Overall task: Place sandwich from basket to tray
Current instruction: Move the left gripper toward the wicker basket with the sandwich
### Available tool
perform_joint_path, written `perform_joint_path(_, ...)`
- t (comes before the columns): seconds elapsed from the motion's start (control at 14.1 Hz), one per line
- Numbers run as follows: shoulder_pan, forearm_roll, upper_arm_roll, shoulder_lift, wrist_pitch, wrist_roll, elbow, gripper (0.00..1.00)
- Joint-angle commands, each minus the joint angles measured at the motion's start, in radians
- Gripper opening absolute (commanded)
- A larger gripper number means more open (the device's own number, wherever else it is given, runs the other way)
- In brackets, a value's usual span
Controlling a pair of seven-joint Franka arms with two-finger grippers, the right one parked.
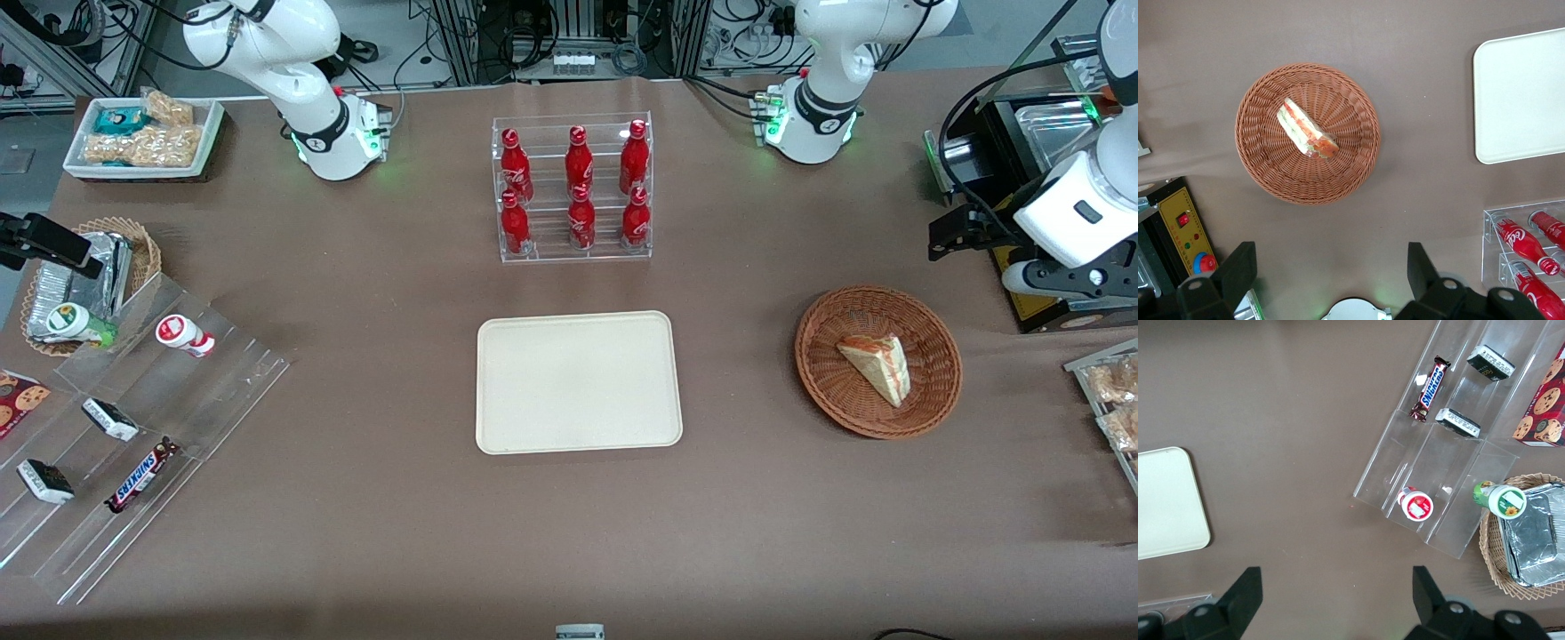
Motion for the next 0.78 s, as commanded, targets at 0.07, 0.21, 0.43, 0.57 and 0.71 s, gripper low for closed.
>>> perform_joint_path(0.07,-0.009,-0.006,0.006,-0.002,0.009,-0.001,-0.001,1.0)
perform_joint_path(0.21,-0.006,-0.004,0.006,-0.004,0.009,-0.001,-0.001,1.0)
perform_joint_path(0.43,-0.002,-0.004,0.008,-0.004,-0.003,-0.003,0.001,1.0)
perform_joint_path(0.57,-0.004,-0.004,0.008,-0.004,-0.006,-0.009,0.001,1.0)
perform_joint_path(0.71,-0.004,-0.003,0.008,-0.004,-0.005,-0.009,0.005,1.0)
